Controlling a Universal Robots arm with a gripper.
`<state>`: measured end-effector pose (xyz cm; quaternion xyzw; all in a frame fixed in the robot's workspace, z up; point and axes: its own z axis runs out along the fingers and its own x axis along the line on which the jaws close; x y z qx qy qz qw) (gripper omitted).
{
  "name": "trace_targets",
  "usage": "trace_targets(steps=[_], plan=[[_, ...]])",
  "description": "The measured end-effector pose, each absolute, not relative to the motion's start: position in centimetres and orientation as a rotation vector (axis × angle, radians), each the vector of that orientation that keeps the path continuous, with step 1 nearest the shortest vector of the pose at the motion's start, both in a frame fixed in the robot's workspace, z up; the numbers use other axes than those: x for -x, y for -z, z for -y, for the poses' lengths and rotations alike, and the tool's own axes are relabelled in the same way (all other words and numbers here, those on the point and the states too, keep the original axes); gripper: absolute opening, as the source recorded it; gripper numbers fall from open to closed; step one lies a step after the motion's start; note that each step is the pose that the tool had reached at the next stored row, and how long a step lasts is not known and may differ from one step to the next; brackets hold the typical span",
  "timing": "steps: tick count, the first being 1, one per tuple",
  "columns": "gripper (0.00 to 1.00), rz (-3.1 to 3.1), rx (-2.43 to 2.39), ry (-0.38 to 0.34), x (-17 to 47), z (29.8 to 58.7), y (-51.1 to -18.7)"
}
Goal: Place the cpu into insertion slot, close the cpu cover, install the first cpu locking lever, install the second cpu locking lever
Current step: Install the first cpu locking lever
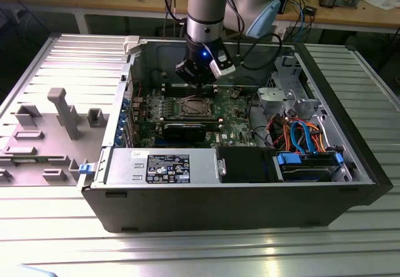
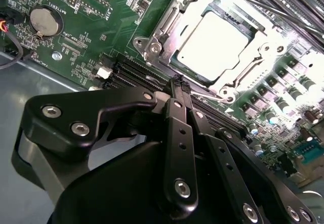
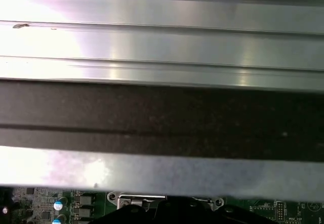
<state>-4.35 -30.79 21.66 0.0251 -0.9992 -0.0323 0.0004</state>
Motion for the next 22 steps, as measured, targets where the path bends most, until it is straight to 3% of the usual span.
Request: trace_targets(steps=[22], plan=[[0.11, 3.138, -0.079, 0.102, 3.7, 30.8, -20.6]])
